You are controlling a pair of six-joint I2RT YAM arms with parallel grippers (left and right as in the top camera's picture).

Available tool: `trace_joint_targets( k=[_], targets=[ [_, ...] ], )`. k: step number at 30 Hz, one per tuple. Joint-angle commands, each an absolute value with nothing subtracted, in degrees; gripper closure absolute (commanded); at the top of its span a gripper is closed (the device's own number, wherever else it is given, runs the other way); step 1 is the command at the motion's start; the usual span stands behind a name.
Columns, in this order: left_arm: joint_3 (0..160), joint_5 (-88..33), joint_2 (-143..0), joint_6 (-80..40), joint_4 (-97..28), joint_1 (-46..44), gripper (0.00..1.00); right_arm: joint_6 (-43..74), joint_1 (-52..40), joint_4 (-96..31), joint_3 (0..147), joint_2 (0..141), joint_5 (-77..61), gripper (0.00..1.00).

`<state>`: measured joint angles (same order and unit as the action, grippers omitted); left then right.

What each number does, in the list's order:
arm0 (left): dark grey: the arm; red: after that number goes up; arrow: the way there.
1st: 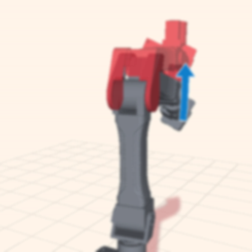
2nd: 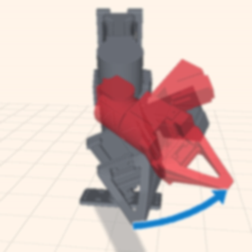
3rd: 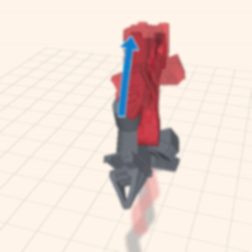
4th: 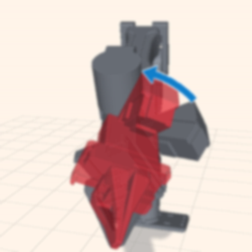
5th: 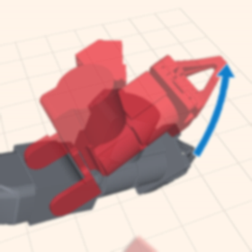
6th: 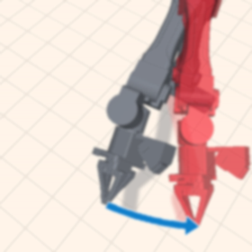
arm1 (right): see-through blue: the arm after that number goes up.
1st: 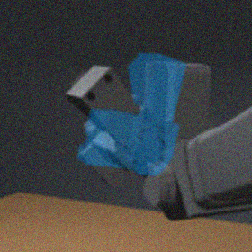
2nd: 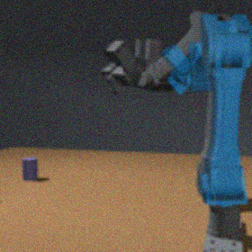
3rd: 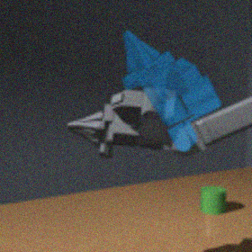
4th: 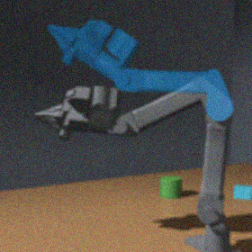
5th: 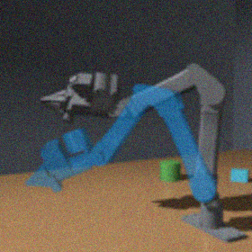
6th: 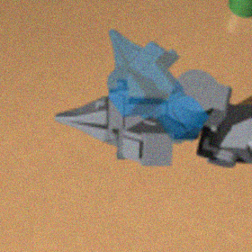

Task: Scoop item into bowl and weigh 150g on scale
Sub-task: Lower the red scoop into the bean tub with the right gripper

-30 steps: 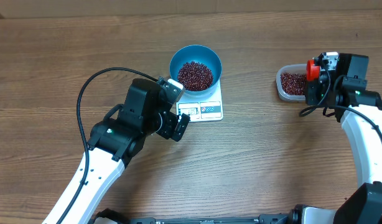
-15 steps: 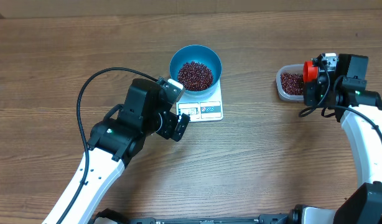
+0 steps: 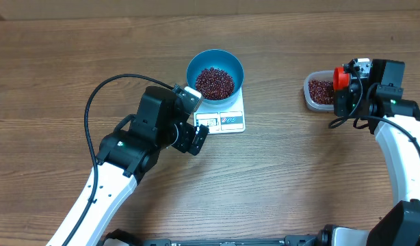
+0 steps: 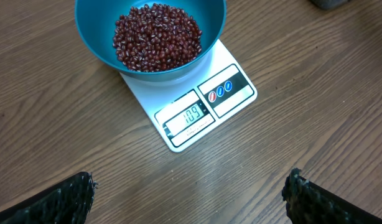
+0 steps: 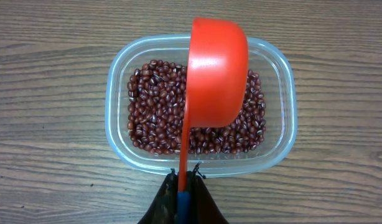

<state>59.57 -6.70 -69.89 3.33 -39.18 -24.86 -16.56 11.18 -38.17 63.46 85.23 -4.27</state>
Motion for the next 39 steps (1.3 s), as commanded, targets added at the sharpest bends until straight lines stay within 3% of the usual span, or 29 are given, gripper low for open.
trace_joint_targets(
  k=[1,22,29,39],
  targets=[
    [59.57,-7.09,-70.19,2.79,-38.98,-24.77,0.0,-16.29,11.33,-37.8,63.7,85.32,-4.84,0.96],
    [59.57,-7.09,-70.19,2.76,-38.98,-24.77,0.0,-16.27,11.33,-37.67,63.7,85.32,-4.86,0.96],
    [59.57,-7.09,-70.19,2.76,-38.98,-24.77,0.0,-16.29,11.33,-37.32,63.7,85.32,-12.93,0.96],
    [59.57,-7.09,-70.19,2.76,-38.98,-24.77,0.0,-16.27,11.33,-36.71,63.7,85.32,-14.24,0.96]
  ],
)
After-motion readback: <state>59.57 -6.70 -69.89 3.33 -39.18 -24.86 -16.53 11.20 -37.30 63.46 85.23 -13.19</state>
